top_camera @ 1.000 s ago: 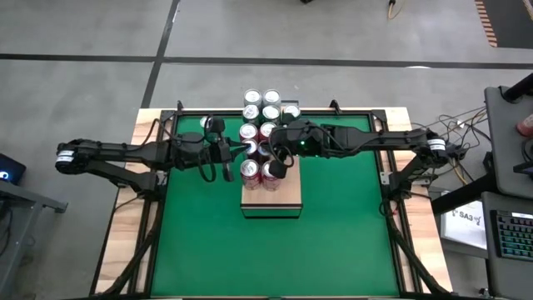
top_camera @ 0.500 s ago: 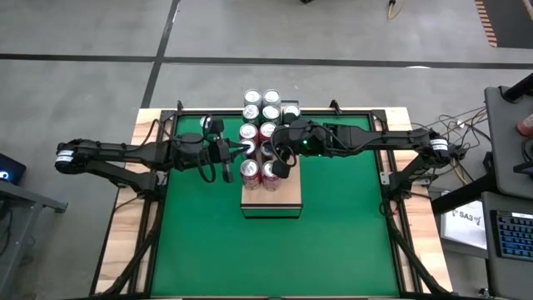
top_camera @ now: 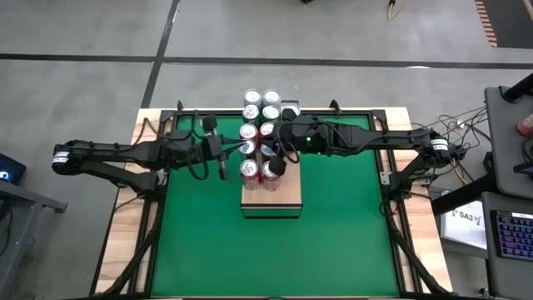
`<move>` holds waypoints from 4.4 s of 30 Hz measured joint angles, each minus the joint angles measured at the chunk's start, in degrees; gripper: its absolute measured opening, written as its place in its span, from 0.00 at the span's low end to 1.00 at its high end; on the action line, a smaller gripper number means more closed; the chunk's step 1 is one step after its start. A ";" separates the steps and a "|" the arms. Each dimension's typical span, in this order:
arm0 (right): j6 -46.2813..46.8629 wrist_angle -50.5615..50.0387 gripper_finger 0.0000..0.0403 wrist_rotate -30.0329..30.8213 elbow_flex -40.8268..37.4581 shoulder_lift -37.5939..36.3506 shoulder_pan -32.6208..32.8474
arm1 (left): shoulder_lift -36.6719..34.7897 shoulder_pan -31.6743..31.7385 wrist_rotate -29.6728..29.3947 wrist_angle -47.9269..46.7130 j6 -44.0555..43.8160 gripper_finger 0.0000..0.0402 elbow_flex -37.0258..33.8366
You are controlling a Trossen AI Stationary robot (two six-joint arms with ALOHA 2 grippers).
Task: Place canned beverage on shelf
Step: Put the blue can on the shelf
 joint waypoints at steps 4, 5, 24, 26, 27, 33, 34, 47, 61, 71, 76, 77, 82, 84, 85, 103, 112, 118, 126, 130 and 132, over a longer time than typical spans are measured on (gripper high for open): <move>1.16 2.58 0.03 0.00 0.11 0.41 0.00 | -5.18 -0.02 0.00 -4.42 1.08 0.00 -0.71; 1.42 3.23 0.03 -0.02 0.11 0.64 0.00 | -6.40 -0.02 0.09 -5.69 1.10 0.00 -1.35; 11.84 -1.04 0.03 -7.14 0.11 -1.85 0.39 | -18.76 -0.02 16.40 -4.75 -4.09 0.00 -18.74; 13.72 -2.86 0.03 -8.97 0.11 -2.60 0.36 | -18.75 -0.17 19.77 -4.92 -4.75 0.00 -19.13; 14.63 -3.88 0.03 -10.21 0.11 -2.97 0.37 | -18.77 -0.29 20.31 -4.87 -5.04 0.00 -19.24; 18.93 -12.94 0.03 -15.70 0.13 -4.87 0.90 | -18.14 -0.30 20.57 -4.77 -6.08 0.00 -19.84; 19.53 -14.88 0.03 -15.74 0.13 -4.95 0.90 | -18.15 -0.34 20.57 -4.71 -6.08 0.00 -20.00; 23.09 -24.39 0.03 -15.67 0.13 -6.66 1.53 | -18.94 -0.43 17.73 -8.25 -9.32 0.00 -18.61; 7.23 -28.83 0.03 -12.92 -0.63 -7.31 4.02 | -17.47 1.85 -19.63 -46.91 -37.47 0.00 0.83; 2.34 -27.92 0.03 -12.83 -3.10 -7.31 4.02 | -9.88 16.53 -13.46 -51.16 -26.67 0.00 8.46; 4.31 -28.68 0.03 -13.33 -4.81 -7.29 4.02 | -7.18 28.50 0.59 -51.21 -15.94 0.00 8.13; 4.63 -29.17 0.03 -13.54 -4.89 -7.31 4.02 | -6.54 30.60 4.73 -51.04 -13.38 0.00 8.04; 6.62 -30.83 0.03 -13.60 -4.98 -7.49 4.15 | -2.43 36.06 10.68 -49.12 -7.28 0.00 7.87; 7.12 -30.81 0.03 -13.60 -4.98 -7.61 4.15 | -0.77 37.08 9.22 -49.24 -5.17 0.00 7.82; 7.19 -30.79 0.03 -13.60 -4.98 -7.62 4.15 | 0.03 37.41 8.93 -49.10 -4.46 0.00 7.82; 7.16 -30.29 0.03 -13.55 -4.98 -7.55 4.13 | 11.44 40.11 3.55 -47.93 -13.21 0.61 7.99; 7.98 -30.26 0.03 -13.53 -4.98 -7.55 4.13 | 13.51 40.25 3.80 -47.22 -15.26 0.72 8.02; 10.06 -30.20 0.03 -13.51 -4.98 -7.55 4.13 | 13.82 40.35 0.72 -44.22 -14.91 0.72 8.02; 10.82 -30.02 0.03 -13.51 -4.96 -7.55 4.13 | 13.90 40.62 1.29 -44.17 -14.23 0.72 7.91; 11.40 -30.02 0.03 -13.52 -4.96 -7.55 4.13 | 13.90 40.67 2.54 -44.50 -14.44 0.72 7.89; 11.40 -30.02 0.03 -13.51 -4.96 -7.55 4.13 | 13.90 40.77 4.03 -44.62 -14.68 0.72 7.80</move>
